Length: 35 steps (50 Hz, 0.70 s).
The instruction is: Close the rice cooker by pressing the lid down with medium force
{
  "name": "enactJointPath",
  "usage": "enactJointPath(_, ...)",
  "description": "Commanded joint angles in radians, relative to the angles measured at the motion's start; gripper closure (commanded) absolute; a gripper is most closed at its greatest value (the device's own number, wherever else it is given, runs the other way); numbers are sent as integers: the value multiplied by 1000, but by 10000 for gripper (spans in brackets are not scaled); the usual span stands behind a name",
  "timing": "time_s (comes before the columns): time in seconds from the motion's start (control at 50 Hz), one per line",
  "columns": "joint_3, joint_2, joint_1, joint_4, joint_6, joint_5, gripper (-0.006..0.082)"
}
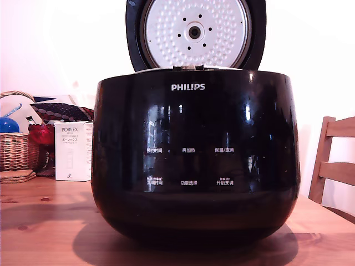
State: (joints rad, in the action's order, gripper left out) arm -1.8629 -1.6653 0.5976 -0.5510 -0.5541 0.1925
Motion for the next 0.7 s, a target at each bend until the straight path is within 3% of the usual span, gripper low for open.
enactJointPath(0.0, 80, -95, 13, -58, 3, 3, 788)
enactJointPath(0.34, 73, -85, 30, -175, 8, 18, 788)
enactJointPath(0.68, -6, -80, 40, -329, 138, 151, 788)
